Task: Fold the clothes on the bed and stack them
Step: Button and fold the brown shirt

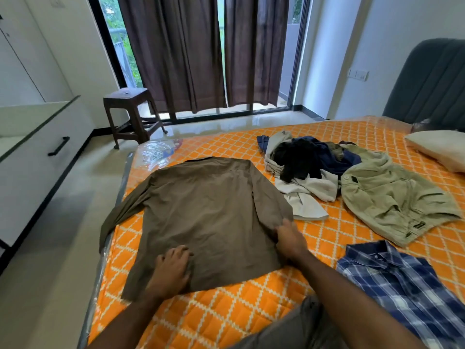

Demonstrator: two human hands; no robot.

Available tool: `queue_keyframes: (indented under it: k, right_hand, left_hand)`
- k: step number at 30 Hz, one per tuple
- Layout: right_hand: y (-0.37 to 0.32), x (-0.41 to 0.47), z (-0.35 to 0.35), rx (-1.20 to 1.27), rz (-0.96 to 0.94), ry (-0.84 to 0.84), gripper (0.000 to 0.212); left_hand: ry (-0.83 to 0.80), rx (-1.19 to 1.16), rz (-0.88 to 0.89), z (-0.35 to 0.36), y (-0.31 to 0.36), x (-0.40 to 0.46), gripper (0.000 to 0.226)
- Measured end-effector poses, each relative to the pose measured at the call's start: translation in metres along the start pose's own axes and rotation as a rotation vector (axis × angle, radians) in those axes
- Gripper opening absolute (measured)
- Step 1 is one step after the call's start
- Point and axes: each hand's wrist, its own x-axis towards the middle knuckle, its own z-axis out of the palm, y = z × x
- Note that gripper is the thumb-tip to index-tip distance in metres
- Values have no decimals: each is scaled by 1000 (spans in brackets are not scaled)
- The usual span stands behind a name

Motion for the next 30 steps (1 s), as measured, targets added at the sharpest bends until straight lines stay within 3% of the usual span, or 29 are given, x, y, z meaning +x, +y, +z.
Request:
queue_keyframes:
  k: [1, 3, 6, 8, 10, 15, 19, 24, 27, 30]
  right_hand:
    - [12, 1, -2, -100, 19, 153, 14]
    - [35, -3, -2, -322, 37, 268, 14]
    - [42, -12, 5, -460, -33, 196, 18]
    - [40, -13, 16, -313, -122, 19, 24]
    - [29, -18, 20, -33, -24, -151, 39]
    - [20, -1, 43, 210, 130, -187, 57]
    - [18, 7, 43, 350, 12, -186, 39]
    - [50, 13, 26, 533, 126, -199, 22]
    - [63, 7, 19, 483, 162, -349, 35]
    - [58, 0, 21, 286, 153, -480, 43]
  left_hand:
    - [-21, 9, 77, -1, 12, 6, 48]
    - [-71, 43, 217, -1, 37, 18, 57]
    - [-135, 96, 327, 3, 66, 32, 68]
    - [-166, 136, 380, 5, 87, 41, 72]
    - [-144, 182, 438, 8, 105, 48, 72]
    - [-112, 255, 508, 9, 136, 50, 63]
    - [-84, 248, 515, 20, 138, 47, 70]
    - [-62, 239, 469, 19, 128, 39, 73]
    - [-10, 240, 458, 12, 118, 36, 58]
    - [57, 225, 400, 5, 109, 34, 17]
